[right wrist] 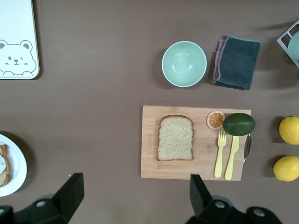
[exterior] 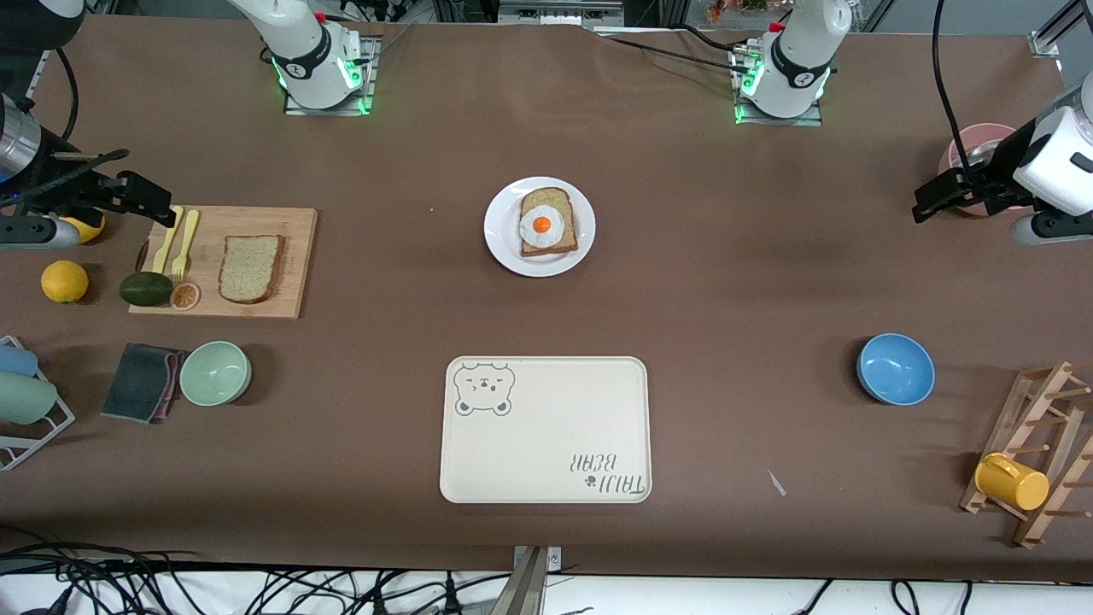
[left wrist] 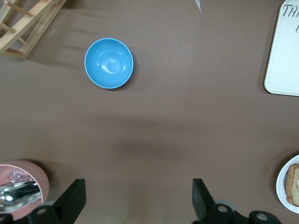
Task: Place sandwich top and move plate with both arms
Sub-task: 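Reach the right gripper down to the bread slice on the cutting board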
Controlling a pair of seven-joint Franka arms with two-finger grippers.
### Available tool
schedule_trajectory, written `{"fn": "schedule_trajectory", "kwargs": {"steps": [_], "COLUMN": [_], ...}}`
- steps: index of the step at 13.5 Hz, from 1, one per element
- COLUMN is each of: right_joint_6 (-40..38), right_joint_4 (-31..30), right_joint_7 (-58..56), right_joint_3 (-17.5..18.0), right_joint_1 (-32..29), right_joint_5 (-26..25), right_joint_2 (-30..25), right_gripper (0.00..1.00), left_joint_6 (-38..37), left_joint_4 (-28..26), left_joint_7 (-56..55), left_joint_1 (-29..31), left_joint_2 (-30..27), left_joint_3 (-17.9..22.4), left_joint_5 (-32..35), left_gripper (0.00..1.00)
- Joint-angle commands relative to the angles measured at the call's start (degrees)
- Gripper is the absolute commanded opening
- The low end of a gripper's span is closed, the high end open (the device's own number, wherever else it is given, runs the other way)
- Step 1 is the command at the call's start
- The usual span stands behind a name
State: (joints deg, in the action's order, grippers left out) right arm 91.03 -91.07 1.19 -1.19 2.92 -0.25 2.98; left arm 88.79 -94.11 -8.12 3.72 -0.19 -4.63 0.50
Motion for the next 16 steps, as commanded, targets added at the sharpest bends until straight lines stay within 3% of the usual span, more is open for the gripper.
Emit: {"fn": "schedule_trajectory", "kwargs": {"steps": [1,4,6,13,16], "right_joint_6": [-0.8,-5.3,-4.3,21.8,34.0], "right_joint_4": [-0.6,-0.8,-4.6,-27.2,-35.0], "right_joint_7": [-0.8,-0.2,0.0,14.6,25.5], "right_joint_3": [-0.4,-0.1,0.0,2.9,3.6], "right_joint_1": [0.3,0.6,0.9,1.1,1.2], "right_joint_5": [0.9,0.6,-0.2,-10.6,-19.4], "right_joint_2": [-0.5,2.0,2.4,2.3,4.3], "right_gripper": [1.00,1.00,1.00,1.00,1.00], "left_joint_6": [-1.1,-1.0,-1.0,-0.9,-0.8], "left_joint_4": [0.2,0.2,0.2,0.2,-0.1], "left_joint_7": [-0.2,-0.2,-0.2,-0.3,-0.3], "left_joint_1": [-0.3,-0.2,-0.2,-0.3,-0.3], "left_joint_2": [-0.5,-0.4,-0.4,-0.2,-0.1], "left_joint_3": [0.1,0.2,0.2,0.2,0.1], "left_joint_5": [-0.1,-0.5,-0.5,-0.6,-1.3], "left_gripper": [1.00,1.00,1.00,1.00,1.00]}}
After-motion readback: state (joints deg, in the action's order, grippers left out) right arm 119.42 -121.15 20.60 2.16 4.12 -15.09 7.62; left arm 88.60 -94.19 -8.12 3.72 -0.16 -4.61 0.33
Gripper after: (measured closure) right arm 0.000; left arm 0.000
